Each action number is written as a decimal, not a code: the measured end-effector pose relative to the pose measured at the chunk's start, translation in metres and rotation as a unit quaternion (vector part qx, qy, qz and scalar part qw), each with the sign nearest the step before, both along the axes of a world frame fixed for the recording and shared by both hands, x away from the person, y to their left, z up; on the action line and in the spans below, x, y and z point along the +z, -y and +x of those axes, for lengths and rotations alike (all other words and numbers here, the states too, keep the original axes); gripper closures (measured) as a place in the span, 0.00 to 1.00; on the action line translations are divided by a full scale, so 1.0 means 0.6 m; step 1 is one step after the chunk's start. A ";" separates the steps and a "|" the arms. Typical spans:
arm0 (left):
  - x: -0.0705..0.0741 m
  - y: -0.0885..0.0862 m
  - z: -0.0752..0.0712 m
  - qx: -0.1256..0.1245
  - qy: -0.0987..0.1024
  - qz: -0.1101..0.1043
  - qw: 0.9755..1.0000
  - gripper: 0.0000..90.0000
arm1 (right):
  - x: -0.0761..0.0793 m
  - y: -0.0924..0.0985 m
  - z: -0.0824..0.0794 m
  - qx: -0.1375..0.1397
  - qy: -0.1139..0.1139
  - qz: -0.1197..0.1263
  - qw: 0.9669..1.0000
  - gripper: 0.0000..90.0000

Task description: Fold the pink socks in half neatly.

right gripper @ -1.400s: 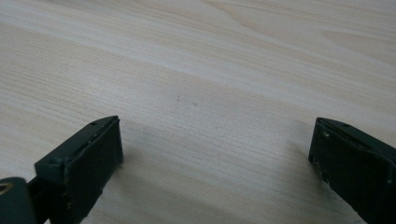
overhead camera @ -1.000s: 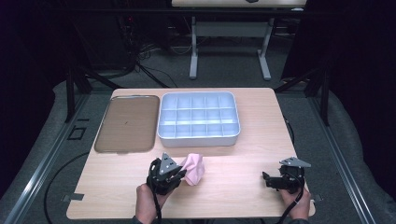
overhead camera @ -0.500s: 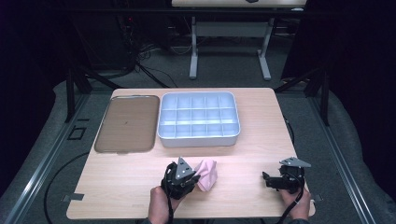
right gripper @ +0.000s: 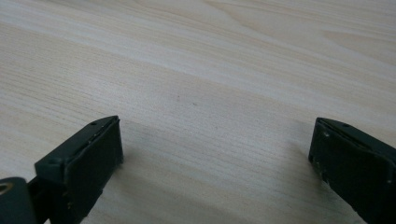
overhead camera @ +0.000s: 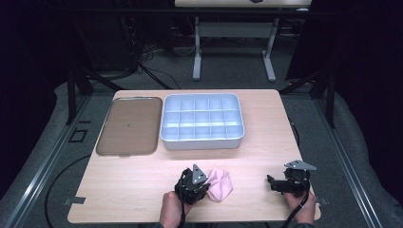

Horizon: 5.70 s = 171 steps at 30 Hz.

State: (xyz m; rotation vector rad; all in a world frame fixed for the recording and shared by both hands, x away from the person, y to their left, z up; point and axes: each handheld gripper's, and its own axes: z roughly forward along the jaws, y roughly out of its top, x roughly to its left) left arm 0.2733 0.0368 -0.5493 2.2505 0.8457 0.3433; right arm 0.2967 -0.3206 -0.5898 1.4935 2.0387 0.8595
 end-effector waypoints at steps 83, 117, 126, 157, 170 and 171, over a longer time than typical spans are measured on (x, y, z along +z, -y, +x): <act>-0.034 -0.112 0.021 0.077 -0.062 -0.016 0.995 0.93 | 0.029 -0.219 -0.044 0.154 -0.082 0.040 0.984 0.95; -0.027 -0.086 0.014 0.047 -0.058 -0.051 0.996 0.74 | 0.036 -0.154 -0.029 0.130 -0.095 0.032 0.986 0.84; -0.036 -0.083 0.012 0.050 -0.056 -0.055 0.996 0.78 | 0.057 -0.144 -0.020 0.113 -0.071 0.076 0.988 0.76; -0.047 -0.080 0.009 0.057 -0.059 -0.059 0.995 0.91 | 0.051 -0.151 -0.010 0.108 -0.081 0.092 0.987 0.98; -0.048 -0.081 0.011 0.056 -0.062 -0.062 0.995 0.91 | 0.122 -0.190 -0.039 0.158 -0.036 0.086 0.983 0.98; -0.048 -0.081 0.011 0.056 -0.062 -0.062 0.995 0.92 | 0.125 -0.196 -0.040 0.164 -0.034 0.086 0.982 0.98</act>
